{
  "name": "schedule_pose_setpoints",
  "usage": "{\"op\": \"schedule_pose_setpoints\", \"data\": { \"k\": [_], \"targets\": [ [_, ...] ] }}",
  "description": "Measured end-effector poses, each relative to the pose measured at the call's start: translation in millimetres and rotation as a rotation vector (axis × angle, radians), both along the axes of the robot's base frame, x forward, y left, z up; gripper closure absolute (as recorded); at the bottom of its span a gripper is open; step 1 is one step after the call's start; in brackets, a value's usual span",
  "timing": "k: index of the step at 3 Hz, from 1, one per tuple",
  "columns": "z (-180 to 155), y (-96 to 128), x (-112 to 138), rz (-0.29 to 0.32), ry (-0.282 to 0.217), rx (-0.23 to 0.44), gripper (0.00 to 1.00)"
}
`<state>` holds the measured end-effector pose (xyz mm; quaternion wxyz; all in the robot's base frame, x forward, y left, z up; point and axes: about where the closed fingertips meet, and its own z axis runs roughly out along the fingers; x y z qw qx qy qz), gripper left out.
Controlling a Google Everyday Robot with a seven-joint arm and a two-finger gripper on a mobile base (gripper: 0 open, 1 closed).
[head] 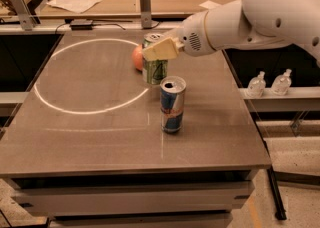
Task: Move green can near redbull can
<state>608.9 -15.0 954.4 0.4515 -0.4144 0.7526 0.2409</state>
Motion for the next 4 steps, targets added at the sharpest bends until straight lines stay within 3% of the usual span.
{"op": "schedule_pose_setpoints", "data": {
  "k": [2,4],
  "targets": [
    [-12.8,7.3,7.7,0.117,-0.055,0.011,1.00],
    [-21.4,1.8,-13.1,0.202,-0.049,-0.004,1.00]
  ]
}}
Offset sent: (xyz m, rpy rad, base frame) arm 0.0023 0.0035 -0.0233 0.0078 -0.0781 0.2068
